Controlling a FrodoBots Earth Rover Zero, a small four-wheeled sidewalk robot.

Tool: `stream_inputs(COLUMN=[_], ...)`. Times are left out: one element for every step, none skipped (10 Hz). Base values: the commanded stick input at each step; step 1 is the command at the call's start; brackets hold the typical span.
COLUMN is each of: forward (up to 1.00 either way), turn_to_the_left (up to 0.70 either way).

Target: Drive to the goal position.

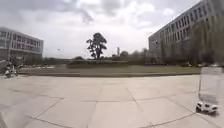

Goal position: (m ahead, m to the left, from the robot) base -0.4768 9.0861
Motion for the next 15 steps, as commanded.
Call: stream_inputs(forward=[0.26, 0.07, 0.07, 0.08, 0.25, 0.76, 1.00, 1.00, 1.00, 1.00, 1.00, 1.00, 1.00, 1.00, 1.00], turn_to_the_left=[0.34, 0.00, 0.00, 0.00, 0.05, 0.29, 0.40, 0.40, 0.40, 0.40, 0.40, 0.40, 0.40, 0.40, 0.40])
